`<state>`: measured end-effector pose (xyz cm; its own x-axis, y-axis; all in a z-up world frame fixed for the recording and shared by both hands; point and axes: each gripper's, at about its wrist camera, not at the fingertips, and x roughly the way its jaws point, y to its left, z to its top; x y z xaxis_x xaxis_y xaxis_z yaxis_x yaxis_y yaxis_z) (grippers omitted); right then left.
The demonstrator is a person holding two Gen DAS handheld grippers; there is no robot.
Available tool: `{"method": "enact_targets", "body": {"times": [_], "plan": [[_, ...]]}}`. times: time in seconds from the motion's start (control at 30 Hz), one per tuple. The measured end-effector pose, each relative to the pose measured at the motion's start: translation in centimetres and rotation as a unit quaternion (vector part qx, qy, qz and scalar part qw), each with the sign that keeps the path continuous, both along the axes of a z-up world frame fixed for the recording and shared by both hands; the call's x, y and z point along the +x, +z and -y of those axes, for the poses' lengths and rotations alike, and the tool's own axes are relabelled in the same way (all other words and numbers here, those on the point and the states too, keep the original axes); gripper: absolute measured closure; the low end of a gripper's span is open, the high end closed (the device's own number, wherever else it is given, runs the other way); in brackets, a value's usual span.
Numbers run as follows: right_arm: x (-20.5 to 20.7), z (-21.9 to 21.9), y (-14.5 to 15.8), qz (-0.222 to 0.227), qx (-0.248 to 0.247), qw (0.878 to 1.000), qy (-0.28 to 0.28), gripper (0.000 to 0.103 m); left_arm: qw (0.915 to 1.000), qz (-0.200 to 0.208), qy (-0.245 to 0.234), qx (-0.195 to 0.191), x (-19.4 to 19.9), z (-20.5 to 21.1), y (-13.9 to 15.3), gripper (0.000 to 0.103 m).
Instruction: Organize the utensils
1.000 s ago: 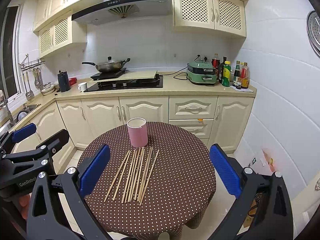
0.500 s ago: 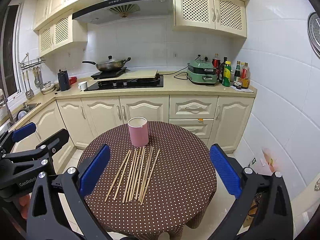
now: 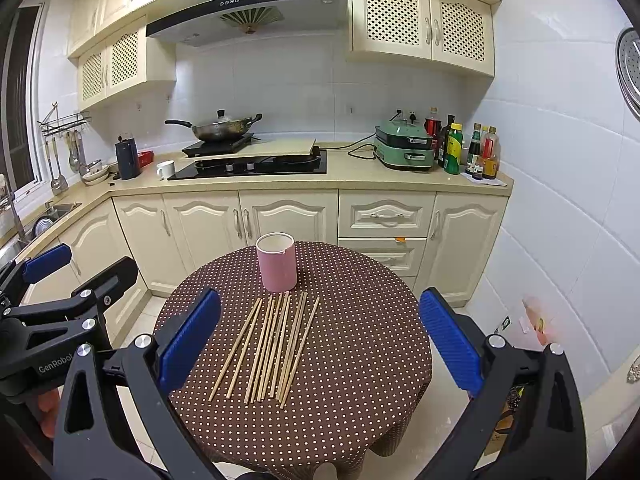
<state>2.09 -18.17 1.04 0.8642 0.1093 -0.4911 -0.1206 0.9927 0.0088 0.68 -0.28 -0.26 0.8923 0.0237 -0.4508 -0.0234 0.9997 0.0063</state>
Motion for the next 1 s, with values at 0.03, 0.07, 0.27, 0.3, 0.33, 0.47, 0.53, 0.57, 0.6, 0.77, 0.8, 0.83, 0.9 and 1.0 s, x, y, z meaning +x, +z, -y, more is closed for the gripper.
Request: {"method": "enact_targets", "body": {"times": [0.03,0.07,0.27,0.3,0.33,0.47,0.53,0.57,0.6,0.77,0.8,0.83,0.9,1.0], "plan": [[0.03,-0.03,0.02,0.000,0.000,1.000,0.000,0.007,1.0000,0.000,0.000,0.000,0.01,0.01,0.01,0.006],[0.02,-0.01,0.01,0.000,0.000,1.000,0.000,0.007,1.0000,0.000,0.000,0.000,0.01,0.01,0.01,0.006],[0.05,-0.19,0.12,0.000,0.000,1.000,0.000,0.007,1.0000,0.001,0.002,0.001,-0.04,0.01,0.04,0.006],[0.05,-0.18,0.12,0.000,0.001,1.000,0.000,0.007,1.0000,0.002,0.003,0.001,-0.05,-0.05,0.06,0.006],[0.06,-0.17,0.12,-0.001,0.001,1.000,0.000,0.007,1.0000,0.002,0.003,0.001,-0.02,-0.09,0.06,0.006],[0.10,-0.27,0.24,-0.002,0.001,1.000,0.001,0.007,1.0000,0.001,0.002,0.000,0.00,-0.12,0.00,0.006],[0.08,-0.33,0.31,-0.001,-0.001,1.000,0.002,0.007,1.0000,0.000,0.001,-0.002,0.08,-0.21,-0.01,0.006],[0.05,-0.31,0.31,-0.001,-0.002,1.000,0.002,0.007,1.0000,-0.001,0.001,-0.003,0.10,-0.26,-0.02,0.006],[0.06,-0.36,0.32,-0.002,-0.003,1.000,0.002,0.007,1.0000,-0.002,0.001,-0.004,0.15,-0.35,-0.02,0.006],[0.14,-0.26,0.30,-0.003,-0.002,1.000,0.003,0.007,1.0000,-0.001,0.001,-0.004,0.11,-0.36,-0.11,0.006],[0.17,-0.30,0.28,-0.003,-0.002,1.000,0.003,0.007,1.0000,-0.002,0.001,-0.004,0.19,-0.39,-0.12,0.007],[0.24,-0.27,0.24,-0.004,-0.001,1.000,0.004,0.007,1.0000,-0.003,0.001,-0.003,0.26,-0.40,-0.14,0.007],[0.31,-0.24,0.15,-0.006,-0.001,1.000,0.004,0.007,1.0000,-0.005,0.001,-0.003,0.42,-0.29,-0.16,0.007],[0.50,-0.19,-0.04,-0.012,0.002,1.000,0.007,0.007,0.9999,-0.010,0.002,-0.005,0.52,-0.33,-0.40,0.007]]}}
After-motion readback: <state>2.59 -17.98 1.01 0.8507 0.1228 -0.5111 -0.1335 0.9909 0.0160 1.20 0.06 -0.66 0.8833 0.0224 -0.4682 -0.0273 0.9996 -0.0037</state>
